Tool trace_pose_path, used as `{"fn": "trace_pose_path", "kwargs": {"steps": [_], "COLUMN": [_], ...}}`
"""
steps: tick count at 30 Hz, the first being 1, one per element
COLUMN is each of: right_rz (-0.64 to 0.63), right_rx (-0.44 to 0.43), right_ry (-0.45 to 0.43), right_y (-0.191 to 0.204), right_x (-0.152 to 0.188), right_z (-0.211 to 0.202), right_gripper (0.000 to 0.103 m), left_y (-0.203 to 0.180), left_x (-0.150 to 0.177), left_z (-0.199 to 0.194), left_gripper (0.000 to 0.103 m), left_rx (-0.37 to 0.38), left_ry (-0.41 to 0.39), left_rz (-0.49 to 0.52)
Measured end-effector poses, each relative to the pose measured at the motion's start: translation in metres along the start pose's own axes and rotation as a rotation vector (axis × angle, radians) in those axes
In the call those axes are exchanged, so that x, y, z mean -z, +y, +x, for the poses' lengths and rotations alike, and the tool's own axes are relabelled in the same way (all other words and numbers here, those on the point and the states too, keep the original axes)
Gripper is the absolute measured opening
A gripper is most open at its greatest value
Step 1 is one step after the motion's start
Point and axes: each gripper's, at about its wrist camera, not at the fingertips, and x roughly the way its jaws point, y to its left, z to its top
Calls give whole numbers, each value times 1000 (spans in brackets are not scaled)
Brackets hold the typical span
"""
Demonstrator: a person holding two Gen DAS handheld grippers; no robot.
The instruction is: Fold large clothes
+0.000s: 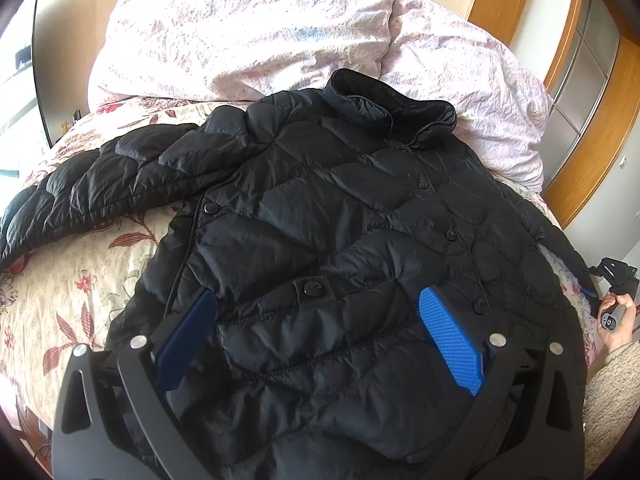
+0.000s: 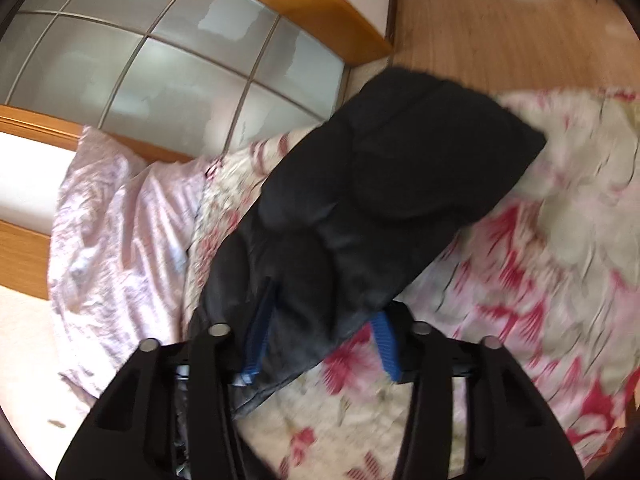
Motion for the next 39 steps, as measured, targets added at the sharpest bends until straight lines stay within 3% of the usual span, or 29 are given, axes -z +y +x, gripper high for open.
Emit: {"fn": "trace_pose_path", "kwargs": {"steps": [6, 12, 17, 24, 29, 33, 35, 39], "right_rz": [-105, -367, -568, -797, -959, -1114, -1196, -1280], "right_rx": [67, 215, 205, 5, -173, -326, -396, -435], "right_ry": [-67, -213, -353, -491, -514, -475, -413, -275], "right_y": [10, 55, 100, 160, 197, 219, 230, 245], "right_x": [-2, 14, 35, 81, 135, 191, 225, 269], "right_z": [-4, -21, -46, -97, -123, -136, -135, -115], "right_gripper": [20, 14, 12, 11, 11, 11, 11, 11], "left_y": [6, 9, 14, 17, 17, 20, 22, 28], "left_x": [0, 1, 1, 0, 0, -2, -3, -5], "left_z": [4, 1, -2, -9, -11, -16, -18, -20], "left_gripper": [101, 101, 101, 101, 101, 101, 101, 101], "left_rx": [-29, -56, -35, -31, -17, -12, -14, -12], "left_ry": [-4, -29, -44, -83, -86, -108, -117, -118], "left_rz": [-6, 0, -12, -9, -5, -11, -22, -40]}}
